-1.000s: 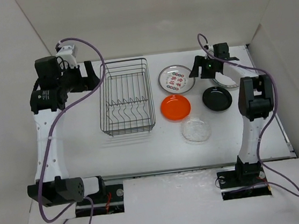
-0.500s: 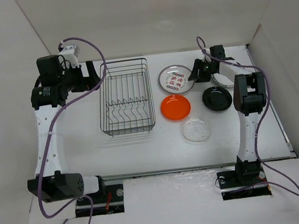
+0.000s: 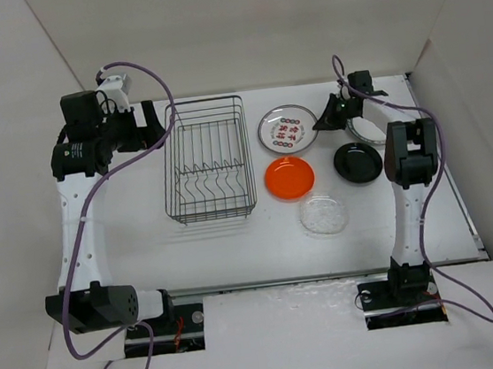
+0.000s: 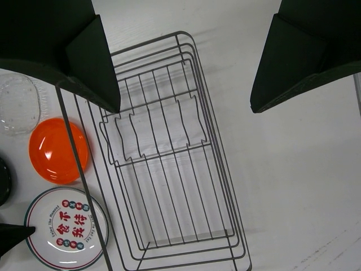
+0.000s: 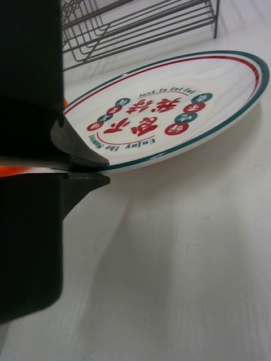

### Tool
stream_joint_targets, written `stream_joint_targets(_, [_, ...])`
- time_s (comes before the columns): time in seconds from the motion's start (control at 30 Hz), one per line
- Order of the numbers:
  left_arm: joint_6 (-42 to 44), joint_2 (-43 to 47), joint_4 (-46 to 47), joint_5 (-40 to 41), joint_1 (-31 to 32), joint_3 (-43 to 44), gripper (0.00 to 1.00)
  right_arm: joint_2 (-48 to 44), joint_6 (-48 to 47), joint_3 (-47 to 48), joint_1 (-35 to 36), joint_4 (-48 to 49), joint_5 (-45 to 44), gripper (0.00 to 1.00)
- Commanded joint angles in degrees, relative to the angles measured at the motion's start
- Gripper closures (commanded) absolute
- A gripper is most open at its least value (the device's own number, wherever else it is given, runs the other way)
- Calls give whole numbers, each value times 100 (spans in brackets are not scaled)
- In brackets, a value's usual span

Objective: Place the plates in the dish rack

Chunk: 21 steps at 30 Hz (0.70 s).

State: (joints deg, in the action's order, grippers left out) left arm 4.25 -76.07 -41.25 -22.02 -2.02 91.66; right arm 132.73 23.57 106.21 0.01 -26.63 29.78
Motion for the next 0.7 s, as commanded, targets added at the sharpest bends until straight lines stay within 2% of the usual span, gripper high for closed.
stream_joint_targets(0.0, [67, 101, 83, 5, -26, 124, 1, 8, 217, 14, -150, 103, -428, 100])
stream_joint_targets(0.1, [129, 101, 187, -47, -26, 124, 1, -676, 691, -574, -203, 719, -692, 100])
stream_joint_targets(0.23, [129, -258, 249, -346, -26, 650, 1, -1713, 1193, -1093, -203, 1755, -1105, 100])
stream_joint_targets(0.3, [59, -512, 432, -295, 114, 1018, 1, -2249, 1325, -1251, -203, 1941, -1219, 100])
stream_joint_targets(0.37, [-47, -706, 504, -372, 325, 1239, 4, -2619, 1325, -1532, -134, 2405, -1282, 100])
stream_joint_targets(0.47, [-169, -1146, 618, -890, 544, 1811, 2, -3182, 1054, -1665, 77, 2610, -1229, 100])
stream_joint_targets(0.67, [-284, -1946, 733, -2209, 992, 2366, 0, -3999, 367, -2051, 622, 3005, -361, 100])
